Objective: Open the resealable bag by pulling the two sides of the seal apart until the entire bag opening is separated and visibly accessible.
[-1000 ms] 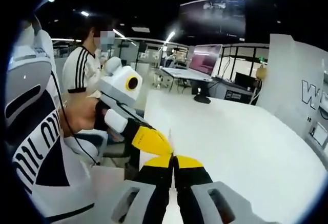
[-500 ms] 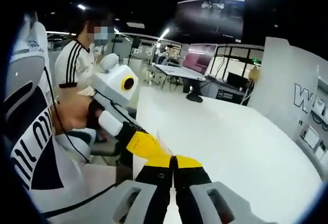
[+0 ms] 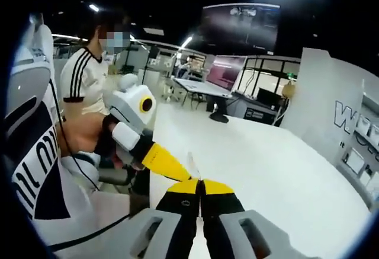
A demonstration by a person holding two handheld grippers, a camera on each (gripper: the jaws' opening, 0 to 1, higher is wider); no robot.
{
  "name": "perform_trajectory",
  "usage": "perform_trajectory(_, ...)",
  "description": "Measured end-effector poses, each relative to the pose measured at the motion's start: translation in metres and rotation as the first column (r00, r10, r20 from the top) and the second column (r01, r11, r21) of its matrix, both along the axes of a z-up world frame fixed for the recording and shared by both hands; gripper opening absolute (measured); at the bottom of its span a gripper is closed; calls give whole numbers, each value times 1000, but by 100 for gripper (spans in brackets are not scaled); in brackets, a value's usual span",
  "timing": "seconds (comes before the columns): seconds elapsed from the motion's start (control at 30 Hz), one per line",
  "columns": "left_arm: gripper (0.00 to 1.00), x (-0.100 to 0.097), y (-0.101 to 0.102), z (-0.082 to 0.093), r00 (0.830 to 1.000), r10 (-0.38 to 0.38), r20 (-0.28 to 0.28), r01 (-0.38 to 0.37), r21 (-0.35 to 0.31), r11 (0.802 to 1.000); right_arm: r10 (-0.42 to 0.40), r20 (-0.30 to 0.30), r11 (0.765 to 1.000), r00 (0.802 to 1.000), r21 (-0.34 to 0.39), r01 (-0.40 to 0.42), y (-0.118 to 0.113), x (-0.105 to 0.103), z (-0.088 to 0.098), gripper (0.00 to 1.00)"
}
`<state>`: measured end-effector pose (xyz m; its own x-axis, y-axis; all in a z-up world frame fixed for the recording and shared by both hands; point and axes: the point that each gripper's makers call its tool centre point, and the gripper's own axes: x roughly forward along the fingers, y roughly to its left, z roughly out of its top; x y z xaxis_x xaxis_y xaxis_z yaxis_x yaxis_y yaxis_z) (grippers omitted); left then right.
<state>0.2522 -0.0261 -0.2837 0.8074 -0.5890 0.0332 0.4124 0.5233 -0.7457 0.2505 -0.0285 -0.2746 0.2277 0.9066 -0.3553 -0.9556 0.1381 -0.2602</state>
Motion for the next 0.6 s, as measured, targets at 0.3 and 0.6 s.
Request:
perform_trajectory(0.3,6,2,-2,1,1000,8,-10,-8,-21,1000,12,2,1000,1000,9,-12,0,-4,3,0)
perform_trajectory(0.6,1,-2,-1,3,1000,1,7,-1,-6,1000,16,-11,1000,1000,-5,-16,-1,-4,0,0)
